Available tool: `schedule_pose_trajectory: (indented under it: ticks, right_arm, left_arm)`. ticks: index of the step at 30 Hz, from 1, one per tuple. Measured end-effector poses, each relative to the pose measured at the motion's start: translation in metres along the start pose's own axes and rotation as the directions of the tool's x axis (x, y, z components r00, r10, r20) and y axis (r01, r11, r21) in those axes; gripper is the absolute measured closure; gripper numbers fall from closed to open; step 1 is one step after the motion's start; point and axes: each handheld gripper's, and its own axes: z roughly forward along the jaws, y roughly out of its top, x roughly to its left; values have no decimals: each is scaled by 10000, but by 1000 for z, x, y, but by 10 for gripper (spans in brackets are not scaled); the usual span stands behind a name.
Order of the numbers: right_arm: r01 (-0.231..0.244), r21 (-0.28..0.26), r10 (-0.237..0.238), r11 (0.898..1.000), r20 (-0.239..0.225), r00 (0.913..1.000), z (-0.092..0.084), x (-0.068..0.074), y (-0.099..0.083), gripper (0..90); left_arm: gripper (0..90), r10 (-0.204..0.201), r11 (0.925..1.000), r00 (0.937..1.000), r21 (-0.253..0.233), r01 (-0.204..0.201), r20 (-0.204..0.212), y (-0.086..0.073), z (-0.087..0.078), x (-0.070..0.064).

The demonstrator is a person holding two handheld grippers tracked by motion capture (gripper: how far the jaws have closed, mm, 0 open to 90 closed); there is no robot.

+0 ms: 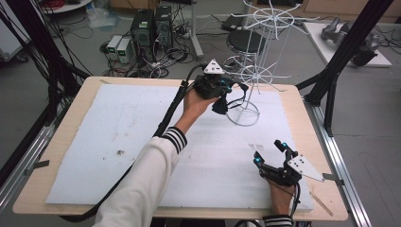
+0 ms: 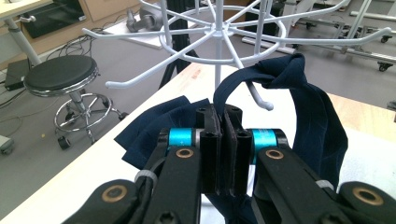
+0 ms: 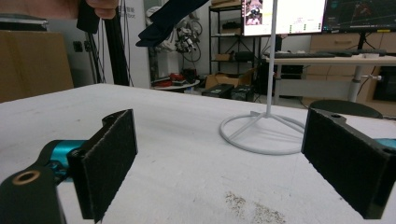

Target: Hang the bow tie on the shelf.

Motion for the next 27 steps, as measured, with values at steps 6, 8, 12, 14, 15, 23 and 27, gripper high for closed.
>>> schedule_pose_trajectory:
  ticks: [6, 8, 12, 14, 15, 23, 27]
  right_arm:
    - [56, 5, -56, 10000, -11, 10000, 0, 0, 0, 96]
    - [71, -6, -71, 10000, -51, 10000, 0, 0, 0, 96]
    - [48, 1, -48, 10000, -42, 10000, 0, 0, 0, 96]
    - [19, 32, -19, 10000, -64, 10000, 0, 1, 0, 96]
    - [19, 25, -19, 10000, -62, 10000, 0, 1, 0, 96]
    - [61, 7, -61, 10000, -39, 10000, 0, 0, 0, 96]
    - [47, 25, -47, 10000, -47, 10000, -1, 1, 0, 96]
  left_arm:
    - [842, 194, 9997, 9998, 146, -194, 20, -2, 1, 2]
    - [807, 237, 9995, 9997, 222, -237, 4, -3, 1, 4]
    - [674, 316, 9988, 9994, 387, -311, -130, -7, 2, 6]
    - [608, 265, 9988, 9993, 431, -253, -274, -10, 3, 5]
    - [565, 289, 9984, 9990, 491, -272, -352, -11, 3, 5]
    - [249, 283, 9993, 9986, 238, -273, -435, -27, -5, 10]
    - [175, -147, 9994, 9991, -331, 134, -404, -46, -22, 14]
